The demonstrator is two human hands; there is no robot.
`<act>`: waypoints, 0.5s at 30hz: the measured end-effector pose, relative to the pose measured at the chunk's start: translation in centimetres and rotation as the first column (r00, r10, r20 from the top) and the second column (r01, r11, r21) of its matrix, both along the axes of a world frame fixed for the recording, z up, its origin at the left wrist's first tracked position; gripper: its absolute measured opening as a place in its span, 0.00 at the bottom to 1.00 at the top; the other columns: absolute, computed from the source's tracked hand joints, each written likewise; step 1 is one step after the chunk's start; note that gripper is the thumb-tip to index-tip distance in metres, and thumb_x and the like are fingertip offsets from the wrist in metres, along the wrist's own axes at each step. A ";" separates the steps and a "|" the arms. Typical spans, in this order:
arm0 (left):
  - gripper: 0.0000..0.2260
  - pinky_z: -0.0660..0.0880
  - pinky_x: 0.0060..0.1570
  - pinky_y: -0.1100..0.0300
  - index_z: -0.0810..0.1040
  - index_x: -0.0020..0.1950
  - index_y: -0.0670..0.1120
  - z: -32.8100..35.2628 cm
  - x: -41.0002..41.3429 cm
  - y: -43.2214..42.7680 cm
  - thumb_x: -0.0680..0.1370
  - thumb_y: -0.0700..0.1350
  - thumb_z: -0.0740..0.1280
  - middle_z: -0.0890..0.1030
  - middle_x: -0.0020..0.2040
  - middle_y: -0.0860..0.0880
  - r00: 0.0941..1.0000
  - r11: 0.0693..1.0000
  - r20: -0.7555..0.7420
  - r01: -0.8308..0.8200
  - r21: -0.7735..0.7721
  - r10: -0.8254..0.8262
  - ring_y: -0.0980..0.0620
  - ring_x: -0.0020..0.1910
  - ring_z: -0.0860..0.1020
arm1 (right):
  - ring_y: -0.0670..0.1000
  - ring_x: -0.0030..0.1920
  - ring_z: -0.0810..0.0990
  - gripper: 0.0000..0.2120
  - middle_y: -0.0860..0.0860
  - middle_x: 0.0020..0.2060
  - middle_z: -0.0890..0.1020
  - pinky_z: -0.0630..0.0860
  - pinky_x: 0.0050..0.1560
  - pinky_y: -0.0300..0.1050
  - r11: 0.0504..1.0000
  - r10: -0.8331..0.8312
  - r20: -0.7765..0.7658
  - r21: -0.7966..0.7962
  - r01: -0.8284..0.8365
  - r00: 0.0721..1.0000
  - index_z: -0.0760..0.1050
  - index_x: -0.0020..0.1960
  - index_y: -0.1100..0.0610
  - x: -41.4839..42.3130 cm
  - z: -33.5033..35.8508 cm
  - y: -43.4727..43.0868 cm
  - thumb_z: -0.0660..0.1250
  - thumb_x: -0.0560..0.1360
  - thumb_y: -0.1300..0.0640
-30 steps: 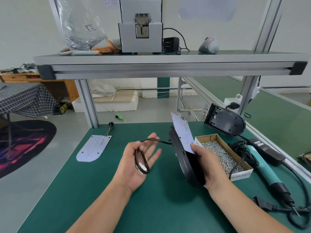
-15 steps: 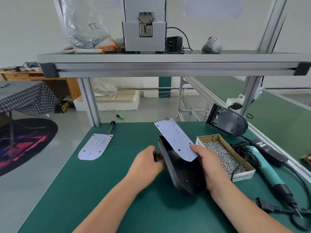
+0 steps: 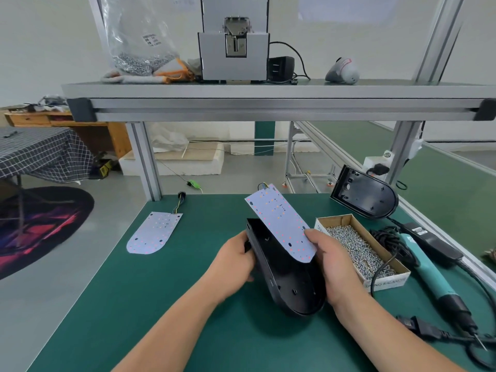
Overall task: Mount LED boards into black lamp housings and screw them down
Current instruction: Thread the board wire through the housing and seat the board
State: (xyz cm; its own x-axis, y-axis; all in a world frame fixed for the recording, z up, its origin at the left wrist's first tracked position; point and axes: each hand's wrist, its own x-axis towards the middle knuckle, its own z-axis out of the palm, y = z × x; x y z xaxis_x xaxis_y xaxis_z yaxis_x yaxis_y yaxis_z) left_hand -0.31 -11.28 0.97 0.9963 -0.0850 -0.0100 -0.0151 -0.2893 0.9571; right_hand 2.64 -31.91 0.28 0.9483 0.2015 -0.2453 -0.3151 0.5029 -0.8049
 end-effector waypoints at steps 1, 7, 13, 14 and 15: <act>0.14 0.77 0.33 0.57 0.81 0.50 0.56 0.1 -0.1 -0.1 0.76 0.42 0.58 0.84 0.38 0.55 1.000 1.000 -0.006 -0.006 -0.022 0.006 0.55 0.31 0.78 | 0.70 0.64 0.80 0.24 0.68 0.64 0.81 0.68 0.74 0.70 1.000 0.008 0.006 0.009 -0.009 1.000 0.81 0.65 0.66 0.0 0.0 0.0 0.69 0.75 0.51; 0.09 0.71 0.25 0.67 0.82 0.52 0.44 0.2 -0.9 -1.4 0.84 0.36 0.62 0.81 0.32 0.53 0.997 0.965 -0.032 -0.078 -0.250 0.073 0.57 0.25 0.75 | 0.66 0.60 0.83 0.26 0.67 0.63 0.82 0.72 0.72 0.66 0.999 0.034 0.035 0.038 -0.035 0.999 0.79 0.68 0.66 0.1 0.0 -0.2 0.68 0.75 0.52; 0.15 0.71 0.31 0.60 0.86 0.51 0.60 0.1 -0.1 -0.6 0.82 0.42 0.63 0.84 0.37 0.50 0.976 0.930 -0.093 -0.217 -0.295 0.199 0.52 0.31 0.75 | 0.57 0.60 0.85 0.27 0.60 0.65 0.83 0.77 0.60 0.54 0.995 0.012 0.118 0.099 -0.024 0.993 0.78 0.70 0.65 0.8 0.2 -0.9 0.66 0.74 0.54; 0.17 0.69 0.31 0.60 0.86 0.51 0.60 0.1 0.0 -0.3 0.82 0.40 0.62 0.82 0.36 0.51 0.971 0.924 -0.095 -0.239 -0.298 0.220 0.52 0.29 0.72 | 0.56 0.61 0.85 0.26 0.60 0.65 0.83 0.78 0.60 0.52 0.991 0.000 0.126 0.129 -0.016 0.992 0.78 0.69 0.66 0.9 0.2 -0.9 0.66 0.74 0.55; 0.19 0.67 0.30 0.61 0.86 0.50 0.59 0.1 0.1 0.0 0.81 0.38 0.61 0.81 0.35 0.52 0.967 0.919 -0.097 -0.253 -0.304 0.234 0.53 0.29 0.71 | 0.56 0.61 0.85 0.25 0.61 0.64 0.83 0.79 0.60 0.50 0.987 -0.006 0.133 0.157 -0.015 0.991 0.80 0.67 0.67 1.0 0.2 -1.0 0.66 0.74 0.56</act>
